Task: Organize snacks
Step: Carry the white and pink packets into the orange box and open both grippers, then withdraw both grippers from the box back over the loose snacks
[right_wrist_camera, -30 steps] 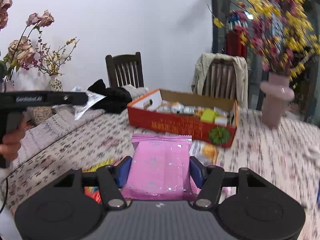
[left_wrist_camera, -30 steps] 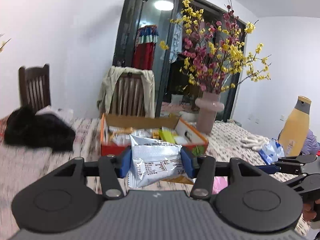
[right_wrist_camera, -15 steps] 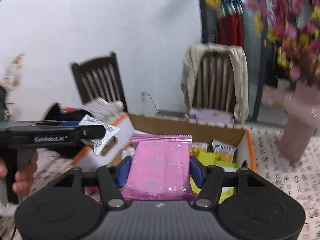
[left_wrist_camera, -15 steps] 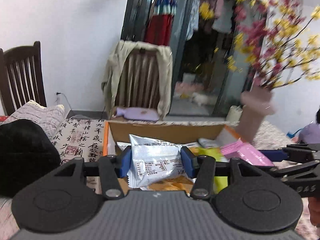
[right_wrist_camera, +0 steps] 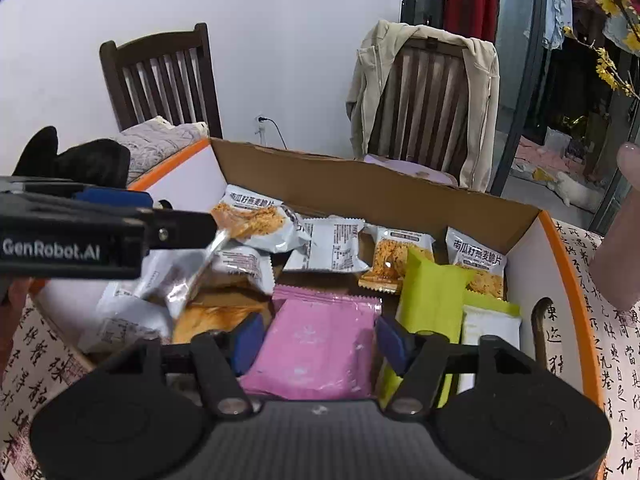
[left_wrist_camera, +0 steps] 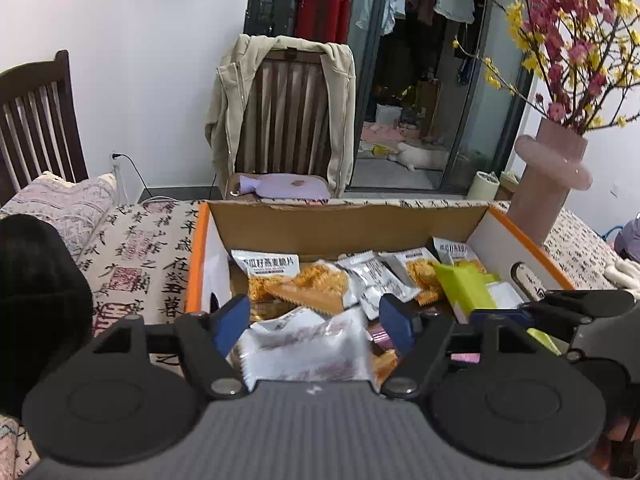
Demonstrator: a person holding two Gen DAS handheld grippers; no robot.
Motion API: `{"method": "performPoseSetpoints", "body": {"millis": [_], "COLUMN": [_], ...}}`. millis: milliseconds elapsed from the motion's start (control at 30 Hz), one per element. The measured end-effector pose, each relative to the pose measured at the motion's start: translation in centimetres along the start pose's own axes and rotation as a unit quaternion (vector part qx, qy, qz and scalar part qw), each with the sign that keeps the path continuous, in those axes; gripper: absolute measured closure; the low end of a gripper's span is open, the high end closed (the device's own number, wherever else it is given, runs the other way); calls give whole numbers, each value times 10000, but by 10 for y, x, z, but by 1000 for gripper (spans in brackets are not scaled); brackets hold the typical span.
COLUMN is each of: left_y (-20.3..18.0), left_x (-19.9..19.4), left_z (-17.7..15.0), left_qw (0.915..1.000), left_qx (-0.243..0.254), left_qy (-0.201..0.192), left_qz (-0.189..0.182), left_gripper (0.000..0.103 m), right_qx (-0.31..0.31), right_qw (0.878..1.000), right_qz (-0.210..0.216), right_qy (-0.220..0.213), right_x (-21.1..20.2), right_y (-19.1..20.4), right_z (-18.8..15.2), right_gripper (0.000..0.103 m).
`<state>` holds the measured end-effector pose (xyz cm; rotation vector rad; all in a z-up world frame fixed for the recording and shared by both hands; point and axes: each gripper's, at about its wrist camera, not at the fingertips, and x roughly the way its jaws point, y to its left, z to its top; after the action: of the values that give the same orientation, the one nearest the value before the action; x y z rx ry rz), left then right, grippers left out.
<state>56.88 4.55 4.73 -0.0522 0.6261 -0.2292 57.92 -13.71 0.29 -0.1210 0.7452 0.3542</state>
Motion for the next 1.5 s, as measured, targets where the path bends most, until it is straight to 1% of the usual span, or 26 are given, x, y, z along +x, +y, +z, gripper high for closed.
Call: {"method": "performPoseSetpoints", "body": {"millis": [33, 133, 267, 333, 433, 600, 667, 800, 967, 1100, 1267, 1333, 1500], "left_y": [1, -1, -6, -9, -19, -40, -47, -58, -68, -75, -76, -73, -63], "left_x": [-4, -19, -46, -64, -96, -156, -178, -219, -265, -297, -327, -339, -356], "left_z": [1, 7, 13, 14, 11, -6, -16, -45, -91, -126, -165, -181, -219], "left_qw": [10000, 9999, 9996, 9993, 9987, 9966, 9953, 9934, 9933, 9922, 9926, 9927, 9941], "left_qx": [-26, -30, 11, 2, 91, 314, 409, 559, 430, 355, 183, 102, -368], "left_qy": [-42, -156, -290, -364, -499, -763, -867, -994, -1059, -1176, -1202, -1199, -1017], "left_qz": [11, -1, 8, -18, -44, -79, -159, -96, -154, -201, -65, -79, -73], "left_gripper": [30, 30, 29, 29, 26, 22, 17, 16, 14, 12, 11, 9, 8], "right_qx": [19, 51, 96, 105, 65, -100, -146, -209, -215, -142, 11, 79, 117], "right_qw": [10000, 9998, 9988, 9981, 9971, 9946, 9932, 9917, 9901, 9879, 9872, 9867, 9874], "right_qz": [11, -54, -133, -164, -161, -235, -237, -105, -55, 140, 198, 199, 191], "right_qy": [-45, -207, -455, -577, -745, -1010, -1131, -1266, -1383, -1541, -1581, -1612, -1566], "right_x": [-5, -23, -58, -78, -113, -171, -194, -234, -271, -294, -318, -327, -343], "right_y": [-1, -7, -17, -21, -23, -18, -16, -9, 1, 6, 11, 15, 26], "right_z": [-1, 5, 11, 13, 10, -8, -21, -56, -99, -135, -177, -195, -239], "right_gripper": [28, 27, 27, 27, 23, 20, 18, 17, 16, 11, 10, 9, 8]}}
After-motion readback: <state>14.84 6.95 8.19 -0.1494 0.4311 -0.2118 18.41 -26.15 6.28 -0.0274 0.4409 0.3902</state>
